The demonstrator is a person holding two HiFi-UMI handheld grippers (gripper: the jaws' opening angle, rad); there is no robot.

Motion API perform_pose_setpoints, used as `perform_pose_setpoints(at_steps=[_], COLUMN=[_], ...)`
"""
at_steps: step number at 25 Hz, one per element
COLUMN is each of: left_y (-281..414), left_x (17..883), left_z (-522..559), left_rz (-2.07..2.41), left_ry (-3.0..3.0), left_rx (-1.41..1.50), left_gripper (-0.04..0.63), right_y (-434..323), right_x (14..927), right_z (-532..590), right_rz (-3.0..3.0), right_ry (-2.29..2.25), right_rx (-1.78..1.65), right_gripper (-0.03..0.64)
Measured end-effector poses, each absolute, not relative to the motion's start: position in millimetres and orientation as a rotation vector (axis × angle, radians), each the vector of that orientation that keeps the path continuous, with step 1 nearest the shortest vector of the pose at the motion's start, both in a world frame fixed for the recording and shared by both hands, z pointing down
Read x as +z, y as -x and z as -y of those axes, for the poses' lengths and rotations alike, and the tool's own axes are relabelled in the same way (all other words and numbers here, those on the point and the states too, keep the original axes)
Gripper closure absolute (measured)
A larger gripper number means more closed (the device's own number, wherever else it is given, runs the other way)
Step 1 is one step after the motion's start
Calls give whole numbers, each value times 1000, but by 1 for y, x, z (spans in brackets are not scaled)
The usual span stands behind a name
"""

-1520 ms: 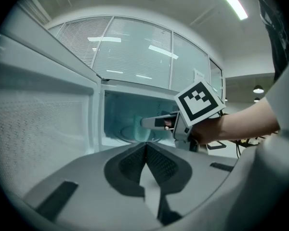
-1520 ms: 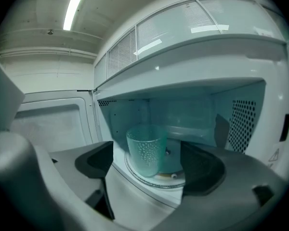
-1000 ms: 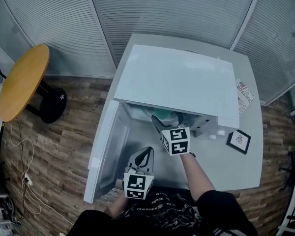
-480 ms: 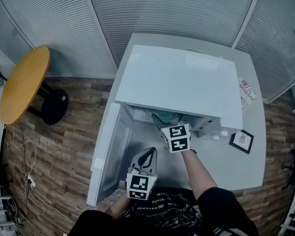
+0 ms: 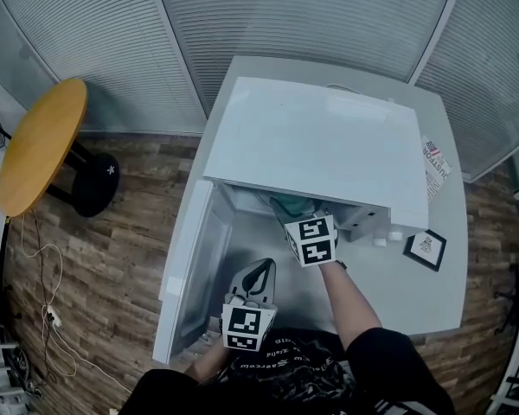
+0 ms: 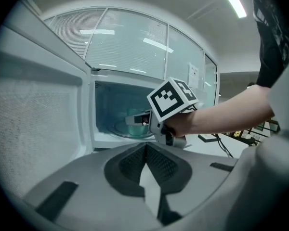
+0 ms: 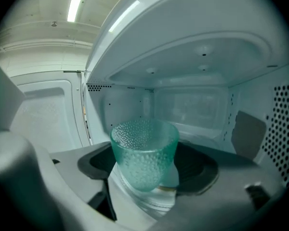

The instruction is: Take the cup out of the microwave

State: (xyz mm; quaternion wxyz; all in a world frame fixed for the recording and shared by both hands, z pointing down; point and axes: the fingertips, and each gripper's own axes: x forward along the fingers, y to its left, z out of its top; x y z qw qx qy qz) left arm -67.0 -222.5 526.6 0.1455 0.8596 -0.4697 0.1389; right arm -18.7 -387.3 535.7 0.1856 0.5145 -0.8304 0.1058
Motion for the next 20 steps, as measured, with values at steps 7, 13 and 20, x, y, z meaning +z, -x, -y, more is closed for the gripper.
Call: perform_pose_setpoints(at_steps=[7, 13, 20], left_y=[68, 69, 71], left_x=[526, 526, 524], left_z=[223, 223, 223], left_rz=[1366, 1371, 1389], left_ry=[-2469, -2465, -2462], left_rx=[391, 380, 362], left_gripper=[588, 588, 589], right_y=[18, 19, 15], right_x=[533, 526, 521], right_z=[387, 384, 372], right_rz=[2339, 2356, 2354], right_ry=[-1453, -1461, -1459], right_rx=[270, 255, 236], right_gripper=[241, 242, 242])
